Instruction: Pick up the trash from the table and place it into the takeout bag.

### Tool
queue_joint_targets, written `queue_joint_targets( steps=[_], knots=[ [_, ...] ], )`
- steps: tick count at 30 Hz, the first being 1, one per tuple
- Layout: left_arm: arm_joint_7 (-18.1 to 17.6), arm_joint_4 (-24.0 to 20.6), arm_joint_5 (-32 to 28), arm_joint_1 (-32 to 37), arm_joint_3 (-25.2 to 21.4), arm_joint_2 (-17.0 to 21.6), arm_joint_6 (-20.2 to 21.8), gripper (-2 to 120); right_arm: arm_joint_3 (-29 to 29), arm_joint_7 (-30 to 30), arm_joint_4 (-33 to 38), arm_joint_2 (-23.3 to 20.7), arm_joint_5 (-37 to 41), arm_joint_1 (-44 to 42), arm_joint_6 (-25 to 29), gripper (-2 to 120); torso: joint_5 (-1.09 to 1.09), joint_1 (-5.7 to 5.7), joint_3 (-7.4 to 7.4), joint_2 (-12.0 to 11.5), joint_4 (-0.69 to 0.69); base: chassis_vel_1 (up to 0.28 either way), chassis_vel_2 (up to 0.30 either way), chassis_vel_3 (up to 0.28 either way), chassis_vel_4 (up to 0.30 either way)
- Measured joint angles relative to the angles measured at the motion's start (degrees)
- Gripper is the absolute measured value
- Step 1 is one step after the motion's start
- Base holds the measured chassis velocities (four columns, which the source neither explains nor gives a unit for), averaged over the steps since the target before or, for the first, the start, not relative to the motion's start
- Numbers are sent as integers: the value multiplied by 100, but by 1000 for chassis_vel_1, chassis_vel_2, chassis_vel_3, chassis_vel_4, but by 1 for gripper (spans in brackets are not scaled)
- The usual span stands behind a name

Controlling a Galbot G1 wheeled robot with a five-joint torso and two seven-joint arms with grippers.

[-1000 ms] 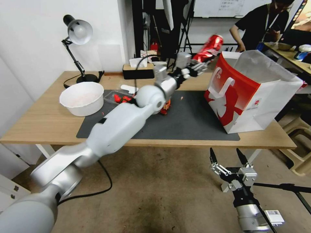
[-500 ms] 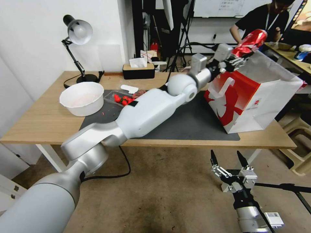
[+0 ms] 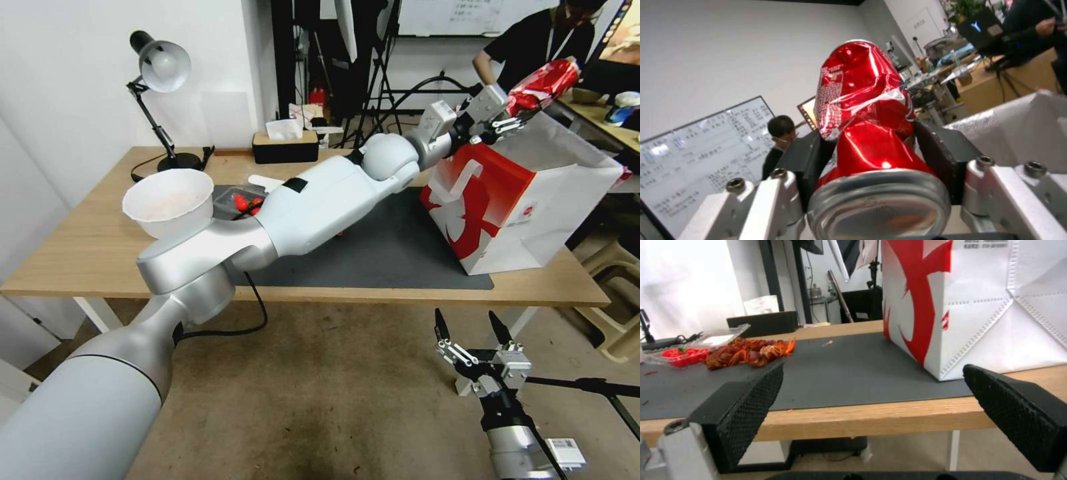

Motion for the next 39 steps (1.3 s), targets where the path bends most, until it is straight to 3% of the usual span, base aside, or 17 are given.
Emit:
queue_joint_targets(
  steps=[2, 7, 10, 19, 29, 32, 34, 37, 38, 39],
  knots=[
    [108, 401, 205, -329, 285, -175, -209, 61, -2, -8, -14, 10, 4, 5, 16, 100, 0, 0, 0, 0, 0, 0, 0, 0, 0],
    [198, 633, 380, -542, 480, -244, -343, 73, -3, -15, -19, 15, 23, 7, 27, 100, 0, 0, 0, 1, -2, 0, 0, 0, 0],
    [418, 1129, 1228, -846, 801, -246, -702, 99, 81, -48, -26, 5, 121, -34, 112, 100, -1, 0, 0, 1, -1, 0, 0, 0, 0],
    [324, 1172, 1371, -893, 819, -233, -797, 100, 136, -69, 48, -6, 169, -83, 134, 100, -1, 0, 0, 1, 0, 0, 0, 0, 0],
    [-25, 628, 1179, -826, 787, -109, -549, 100, 85, -73, 81, 24, 119, -110, 132, 100, 0, 0, 0, 1, -4, 0, 0, 0, 0],
    [-593, 55, 1139, -547, 638, 484, -453, 100, 105, -72, 132, -4, 119, -148, 126, 100, -2, 0, 0, 1, 2, 0, 0, 0, 0],
    [-717, -61, 1162, -477, 604, 577, -438, 100, 106, -72, 134, -9, 121, -149, 125, 100, -2, 0, 0, 1, 2, 0, 0, 0, 0],
    [-1832, -879, 1441, 54, 367, 1177, -165, 100, 101, -68, 157, -15, 123, -142, 106, 100, -3, 0, 0, 1, 0, 0, 0, 0, 0],
    [-1832, -879, 1441, 54, 367, 1177, -165, 100, 101, -68, 157, -15, 123, -142, 106, 100, -3, 0, 0, 1, 0, 0, 0, 0, 0],
    [-2409, -1209, 1529, 288, 327, 1419, -76, 100, 91, -67, 167, -17, 118, -136, 95, 100, -3, 0, 0, 1, 2, 0, 0, 0, 0]
  ],
)
